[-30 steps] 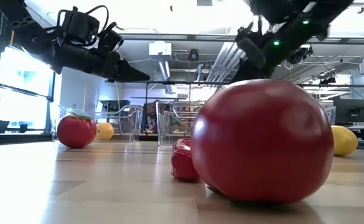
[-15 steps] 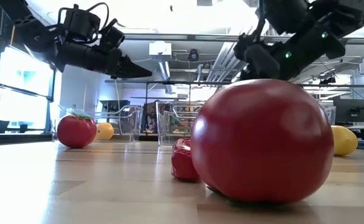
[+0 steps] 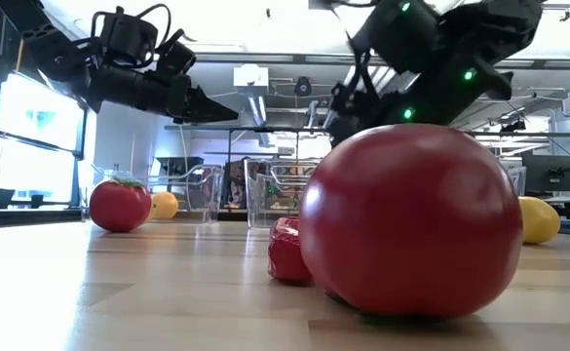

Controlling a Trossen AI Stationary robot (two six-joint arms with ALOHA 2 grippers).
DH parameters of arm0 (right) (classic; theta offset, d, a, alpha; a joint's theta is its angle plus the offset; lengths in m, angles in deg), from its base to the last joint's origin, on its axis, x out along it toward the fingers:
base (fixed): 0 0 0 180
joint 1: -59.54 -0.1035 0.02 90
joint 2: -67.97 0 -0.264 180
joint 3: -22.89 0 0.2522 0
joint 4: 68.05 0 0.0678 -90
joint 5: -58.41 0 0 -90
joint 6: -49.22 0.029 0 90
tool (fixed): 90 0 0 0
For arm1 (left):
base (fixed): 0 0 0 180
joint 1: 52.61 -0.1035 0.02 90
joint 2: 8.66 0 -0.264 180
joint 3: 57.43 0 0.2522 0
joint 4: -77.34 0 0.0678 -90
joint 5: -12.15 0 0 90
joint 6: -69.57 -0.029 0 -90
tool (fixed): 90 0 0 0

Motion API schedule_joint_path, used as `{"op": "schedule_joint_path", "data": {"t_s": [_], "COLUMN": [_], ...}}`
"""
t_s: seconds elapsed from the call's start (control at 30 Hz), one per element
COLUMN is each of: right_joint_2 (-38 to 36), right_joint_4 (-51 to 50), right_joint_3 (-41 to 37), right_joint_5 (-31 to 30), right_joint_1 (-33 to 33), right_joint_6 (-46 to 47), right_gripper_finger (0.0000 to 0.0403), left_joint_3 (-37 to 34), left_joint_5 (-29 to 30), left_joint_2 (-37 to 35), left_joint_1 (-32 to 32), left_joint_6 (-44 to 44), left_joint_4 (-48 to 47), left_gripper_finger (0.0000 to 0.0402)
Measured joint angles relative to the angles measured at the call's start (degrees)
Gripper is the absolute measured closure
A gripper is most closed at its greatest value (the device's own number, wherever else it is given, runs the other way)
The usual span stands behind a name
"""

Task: Sort produce into baskets
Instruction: Put the chili pepper into the right transparent bin

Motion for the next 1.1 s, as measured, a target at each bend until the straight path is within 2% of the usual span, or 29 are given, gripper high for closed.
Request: {"op": "schedule_joint_path", "data": {"t_s": [0.13,0.23,0.4,0.63,0.83,1.0,1.1], "right_joint_2": [1.48,1.70,1.75,3.68,3.45,-0.59,-6.20], "right_joint_4": [0.14,-0.01,-0.31,-0.34,-0.57,-2.75,-8.75], "right_joint_3": [0.61,0.42,0.39,0.39,0.70,2.42,4.05], "right_joint_5": [0.11,-0.41,-0.06,5.53,4.05,9.03,10.86], "right_joint_1": [0.15,0.33,1.37,3.50,2.67,3.02,4.16], "right_joint_6": [2.41,4.40,4.47,4.14,1.93,-4.76,-8.61], "right_gripper_finger": [0.0145,0.0160,0.0209,0.0265,0.0307,0.0349,0.0356], "left_joint_3": [0.00,0.00,0.00,0.00,0.00,0.00,0.00], "left_joint_5": [0.00,0.00,0.00,0.00,0.00,0.00,-0.02], "left_joint_2": [0.00,0.00,0.00,0.00,0.00,0.00,0.00], "left_joint_1": [0.06,0.11,0.11,0.09,0.11,0.11,0.11], "left_joint_6": [0.33,0.32,0.29,0.29,0.27,0.29,0.29], "left_joint_4": [-1.39,-1.98,-2.02,-2.04,-2.27,-2.54,-2.57], "left_gripper_finger": [0.0401,0.0401,0.0401,0.0401,0.0401,0.0401,0.0401]}}
